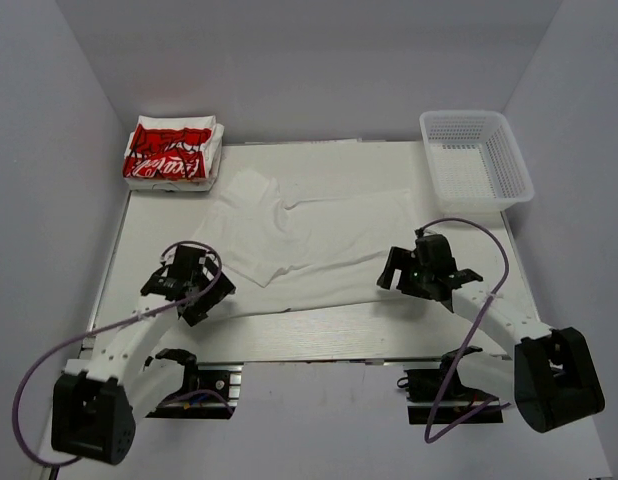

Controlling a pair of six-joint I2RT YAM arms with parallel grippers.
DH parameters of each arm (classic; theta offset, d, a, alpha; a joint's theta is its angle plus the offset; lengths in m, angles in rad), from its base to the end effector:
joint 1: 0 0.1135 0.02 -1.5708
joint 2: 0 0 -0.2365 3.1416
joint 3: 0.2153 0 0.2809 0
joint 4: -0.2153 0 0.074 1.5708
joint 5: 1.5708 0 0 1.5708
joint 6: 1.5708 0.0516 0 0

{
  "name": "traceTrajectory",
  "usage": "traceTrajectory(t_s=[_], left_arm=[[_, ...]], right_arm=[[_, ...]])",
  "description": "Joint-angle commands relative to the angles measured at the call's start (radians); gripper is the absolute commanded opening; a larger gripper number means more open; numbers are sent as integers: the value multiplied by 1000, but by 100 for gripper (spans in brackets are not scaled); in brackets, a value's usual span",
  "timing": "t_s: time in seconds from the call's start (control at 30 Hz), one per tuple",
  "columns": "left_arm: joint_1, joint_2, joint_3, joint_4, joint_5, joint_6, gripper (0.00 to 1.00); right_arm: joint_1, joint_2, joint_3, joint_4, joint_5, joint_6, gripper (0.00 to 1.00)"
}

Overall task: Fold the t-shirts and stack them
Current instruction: Fold the flattened tshirt in 1/3 of the way

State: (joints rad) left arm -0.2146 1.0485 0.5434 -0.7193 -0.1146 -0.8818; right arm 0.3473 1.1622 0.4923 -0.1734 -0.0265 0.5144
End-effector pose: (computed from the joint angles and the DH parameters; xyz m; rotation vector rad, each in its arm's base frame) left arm 0.2101 -0.0398 0.1204 -0.9382 2.6220 -0.1176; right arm 0.2458 0.0904 0.1134 0.1928 2.4509 0.4205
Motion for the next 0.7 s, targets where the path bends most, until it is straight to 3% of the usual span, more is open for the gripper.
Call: traceTrajectory(t_s=[0.0,0.1,0.17,0.43,0.67], left_arm=[[-6,-234,-14,0,128,-36,100],[-6,-315,-39,173,226,-10,100],[-6,-283,-19,256,266,1,100],[-28,109,81,420,369,64,100],[-66,290,141,446,262,73,100]], right_arm=[[16,-84,2,-64,-28,-39,90],[32,-96,28,-52,-36,-60,90],[32,-87,55,-29,-49,-86,90],[44,27,120,106,-190,-132,90],[41,109,109,161,-233,-135,90]])
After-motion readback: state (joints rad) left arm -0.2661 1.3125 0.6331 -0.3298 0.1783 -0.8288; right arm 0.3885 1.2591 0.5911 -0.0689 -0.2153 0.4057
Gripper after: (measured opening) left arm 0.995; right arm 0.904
